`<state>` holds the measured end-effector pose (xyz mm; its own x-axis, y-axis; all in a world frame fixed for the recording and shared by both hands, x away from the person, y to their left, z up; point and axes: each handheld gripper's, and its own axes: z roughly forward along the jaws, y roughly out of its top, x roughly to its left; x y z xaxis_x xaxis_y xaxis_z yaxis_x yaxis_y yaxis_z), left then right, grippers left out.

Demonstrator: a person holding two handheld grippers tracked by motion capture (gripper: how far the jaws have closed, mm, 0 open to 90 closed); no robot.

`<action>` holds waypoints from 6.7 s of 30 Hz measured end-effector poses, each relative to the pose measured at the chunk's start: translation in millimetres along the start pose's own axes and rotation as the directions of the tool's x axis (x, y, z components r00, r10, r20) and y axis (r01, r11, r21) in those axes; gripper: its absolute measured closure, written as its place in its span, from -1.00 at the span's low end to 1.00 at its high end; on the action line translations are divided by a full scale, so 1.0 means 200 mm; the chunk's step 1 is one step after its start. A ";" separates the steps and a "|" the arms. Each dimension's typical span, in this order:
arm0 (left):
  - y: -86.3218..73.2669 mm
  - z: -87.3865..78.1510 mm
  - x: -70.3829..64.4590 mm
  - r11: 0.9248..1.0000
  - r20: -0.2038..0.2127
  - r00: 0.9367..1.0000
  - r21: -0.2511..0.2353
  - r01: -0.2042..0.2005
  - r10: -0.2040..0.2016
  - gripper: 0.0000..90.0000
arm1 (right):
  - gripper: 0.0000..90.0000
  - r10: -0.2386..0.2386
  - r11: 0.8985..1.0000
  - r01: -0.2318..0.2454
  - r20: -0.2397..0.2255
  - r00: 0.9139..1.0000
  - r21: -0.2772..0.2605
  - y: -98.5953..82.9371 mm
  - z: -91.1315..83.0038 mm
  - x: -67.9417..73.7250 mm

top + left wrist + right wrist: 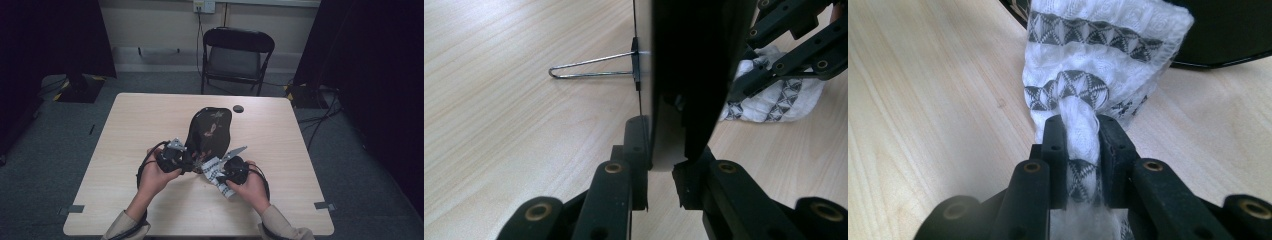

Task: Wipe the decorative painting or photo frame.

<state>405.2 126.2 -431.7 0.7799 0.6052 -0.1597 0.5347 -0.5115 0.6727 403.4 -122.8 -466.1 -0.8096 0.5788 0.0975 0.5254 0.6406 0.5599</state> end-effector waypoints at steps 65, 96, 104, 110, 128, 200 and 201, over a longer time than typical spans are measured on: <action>-0.01 -0.08 -0.01 0.999 -0.010 1.000 -0.038 0.022 -0.022 0.75 | 0.70 -0.116 0.993 0.116 0.012 0.993 -0.001 0.15 -0.08 0.11; -0.02 -0.08 -0.01 0.998 -0.010 0.999 -0.049 0.033 -0.033 0.75 | 0.70 -0.152 0.972 0.159 0.053 0.987 -0.171 0.28 -0.46 0.15; -0.01 -0.08 -0.02 0.998 -0.012 0.999 -0.050 0.029 -0.029 0.75 | 0.70 -0.183 0.958 0.194 0.074 0.980 -0.210 0.42 -0.55 0.20; -0.01 -0.08 -0.02 0.999 -0.011 1.000 -0.042 0.018 -0.018 0.75 | 0.70 -0.176 0.968 0.182 0.050 0.983 -0.175 0.37 -0.44 0.18; 0.00 -0.07 -0.01 0.999 -0.005 1.000 -0.040 0.012 -0.012 0.75 | 0.70 -0.117 0.992 0.117 0.006 0.993 -0.037 0.13 -0.11 0.11; -0.04 -0.10 -0.02 0.999 -0.003 1.000 -0.038 0.021 -0.021 0.70 | 0.70 -0.108 0.994 0.108 -0.008 0.994 0.003 0.11 -0.04 0.16; -0.04 -0.10 -0.02 0.999 -0.003 1.000 -0.037 0.022 -0.022 0.70 | 0.70 -0.105 0.994 0.105 -0.009 0.994 0.012 0.10 -0.03 0.16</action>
<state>391.8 140.0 -421.4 0.7668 0.6183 -0.1725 0.5394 -0.4750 0.6953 387.8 -94.2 -447.1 -0.8627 0.5036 0.0457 0.4404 0.7038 0.5574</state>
